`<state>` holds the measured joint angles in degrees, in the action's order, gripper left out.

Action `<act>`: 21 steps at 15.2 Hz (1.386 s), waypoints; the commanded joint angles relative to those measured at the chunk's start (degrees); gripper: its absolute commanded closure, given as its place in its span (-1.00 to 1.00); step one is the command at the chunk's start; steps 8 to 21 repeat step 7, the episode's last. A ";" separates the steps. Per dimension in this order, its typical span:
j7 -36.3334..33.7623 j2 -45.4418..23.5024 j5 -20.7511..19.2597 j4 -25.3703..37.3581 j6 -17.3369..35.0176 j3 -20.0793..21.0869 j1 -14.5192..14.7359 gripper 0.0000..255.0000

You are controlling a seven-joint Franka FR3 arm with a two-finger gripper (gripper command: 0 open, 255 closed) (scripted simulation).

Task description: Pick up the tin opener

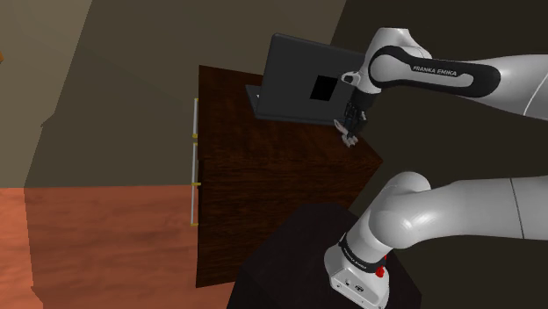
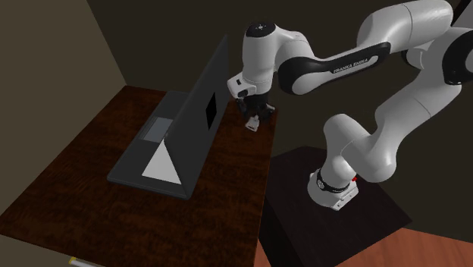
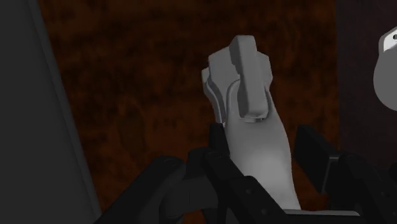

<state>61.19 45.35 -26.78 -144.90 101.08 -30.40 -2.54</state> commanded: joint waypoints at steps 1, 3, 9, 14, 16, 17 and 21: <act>0.27 -0.35 0.51 1.25 -1.55 0.63 0.43 1.00; 0.48 -0.30 0.96 2.68 -3.04 1.14 0.58 1.00; 0.71 -0.30 1.43 4.25 -4.61 1.67 0.74 1.00; 0.71 -0.30 1.43 4.25 -4.61 1.67 0.74 1.00; 0.71 -0.30 1.43 4.25 -4.61 1.67 0.74 1.00; 0.71 -0.30 1.43 4.25 -4.61 1.67 0.74 1.00; 0.71 -0.30 1.43 4.25 -4.61 1.67 0.74 1.00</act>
